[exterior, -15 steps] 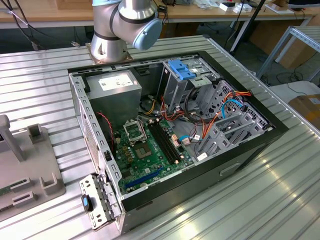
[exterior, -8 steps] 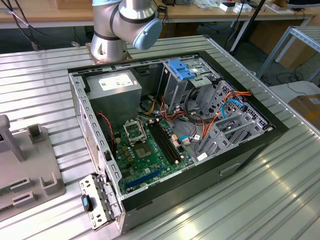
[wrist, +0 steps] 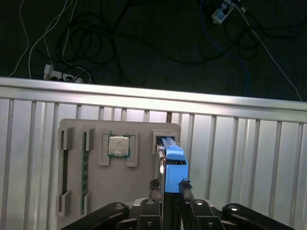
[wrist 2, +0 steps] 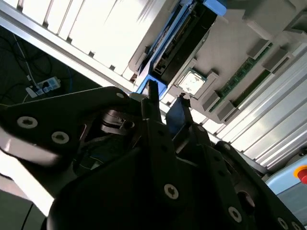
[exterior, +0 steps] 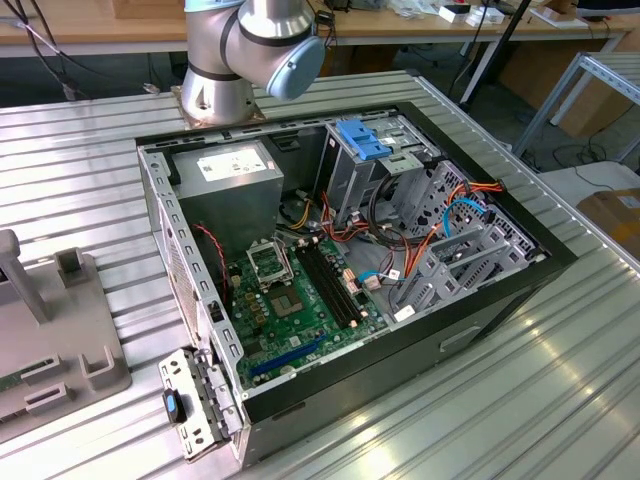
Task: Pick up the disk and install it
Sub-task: 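Pick up the disk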
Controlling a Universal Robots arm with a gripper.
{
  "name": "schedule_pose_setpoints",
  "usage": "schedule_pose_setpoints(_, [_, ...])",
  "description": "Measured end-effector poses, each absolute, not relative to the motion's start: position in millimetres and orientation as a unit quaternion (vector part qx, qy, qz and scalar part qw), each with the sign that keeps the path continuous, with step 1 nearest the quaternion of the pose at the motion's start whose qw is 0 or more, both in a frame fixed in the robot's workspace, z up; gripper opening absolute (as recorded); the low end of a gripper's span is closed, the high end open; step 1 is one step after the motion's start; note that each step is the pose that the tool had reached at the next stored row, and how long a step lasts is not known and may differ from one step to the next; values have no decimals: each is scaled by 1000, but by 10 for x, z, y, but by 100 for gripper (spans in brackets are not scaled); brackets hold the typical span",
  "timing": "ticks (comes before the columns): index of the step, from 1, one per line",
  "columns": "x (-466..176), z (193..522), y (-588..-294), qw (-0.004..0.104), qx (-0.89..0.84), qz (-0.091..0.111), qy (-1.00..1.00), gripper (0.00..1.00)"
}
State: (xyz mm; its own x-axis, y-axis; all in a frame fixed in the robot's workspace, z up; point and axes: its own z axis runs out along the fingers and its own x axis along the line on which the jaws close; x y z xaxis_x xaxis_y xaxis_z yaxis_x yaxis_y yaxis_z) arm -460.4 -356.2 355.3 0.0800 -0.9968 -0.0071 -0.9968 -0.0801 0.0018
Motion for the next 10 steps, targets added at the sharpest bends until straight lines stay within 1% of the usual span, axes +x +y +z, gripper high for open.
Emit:
schedule_pose_setpoints(3, [-4603,3552,-3561,2,-735,3,678,47])
schedule_pose_setpoints(5, [-4603,3553,-3562,2,-735,3,678,47])
schedule_pose_setpoints(6, [-4602,3553,-3562,2,-735,3,678,60])
schedule_pose_setpoints(8, [-4602,3552,-3562,2,-734,3,679,72])
schedule_pose_setpoints(10, [-4601,3542,-3561,2,-724,3,690,72])
